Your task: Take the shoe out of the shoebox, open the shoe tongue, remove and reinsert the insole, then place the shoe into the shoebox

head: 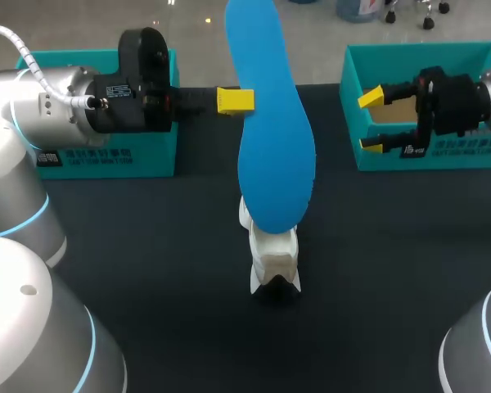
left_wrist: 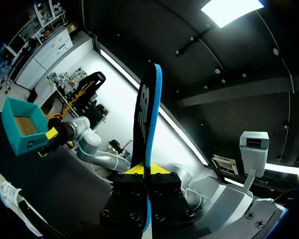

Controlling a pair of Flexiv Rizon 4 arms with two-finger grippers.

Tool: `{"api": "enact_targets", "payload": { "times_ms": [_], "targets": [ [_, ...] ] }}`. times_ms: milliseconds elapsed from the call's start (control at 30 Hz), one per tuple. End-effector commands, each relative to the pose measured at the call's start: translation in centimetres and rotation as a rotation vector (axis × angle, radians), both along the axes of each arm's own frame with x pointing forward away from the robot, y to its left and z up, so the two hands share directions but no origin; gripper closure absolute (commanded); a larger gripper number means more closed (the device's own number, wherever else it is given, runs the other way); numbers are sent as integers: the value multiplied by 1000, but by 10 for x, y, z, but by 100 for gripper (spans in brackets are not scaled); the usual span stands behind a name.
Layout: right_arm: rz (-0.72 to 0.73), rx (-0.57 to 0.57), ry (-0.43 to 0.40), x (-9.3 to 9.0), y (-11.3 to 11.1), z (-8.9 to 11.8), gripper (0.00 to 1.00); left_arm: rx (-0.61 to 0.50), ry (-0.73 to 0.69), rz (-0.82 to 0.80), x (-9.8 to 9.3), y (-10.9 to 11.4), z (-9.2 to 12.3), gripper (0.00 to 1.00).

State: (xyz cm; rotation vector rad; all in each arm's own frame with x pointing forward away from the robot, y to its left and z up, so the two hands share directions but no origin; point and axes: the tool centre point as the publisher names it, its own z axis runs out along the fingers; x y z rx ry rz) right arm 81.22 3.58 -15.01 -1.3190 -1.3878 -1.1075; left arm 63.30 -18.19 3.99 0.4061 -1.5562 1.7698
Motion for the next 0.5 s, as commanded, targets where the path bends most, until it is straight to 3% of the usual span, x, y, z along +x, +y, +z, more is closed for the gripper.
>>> {"api": "enact_targets", "payload": {
  "times_ms": [33, 267, 500],
  "targets": [
    [-3, -4, 0, -1, 0, 1, 0, -1, 0, 2, -1, 0, -1, 100],
    [-68, 46, -31, 13, 22, 17, 0, -1, 0, 2, -1, 0, -1, 100],
    [-75, 37, -41, 15, 32, 39, 0, -1, 0, 2, -1, 0, -1, 100]
  ]
}}
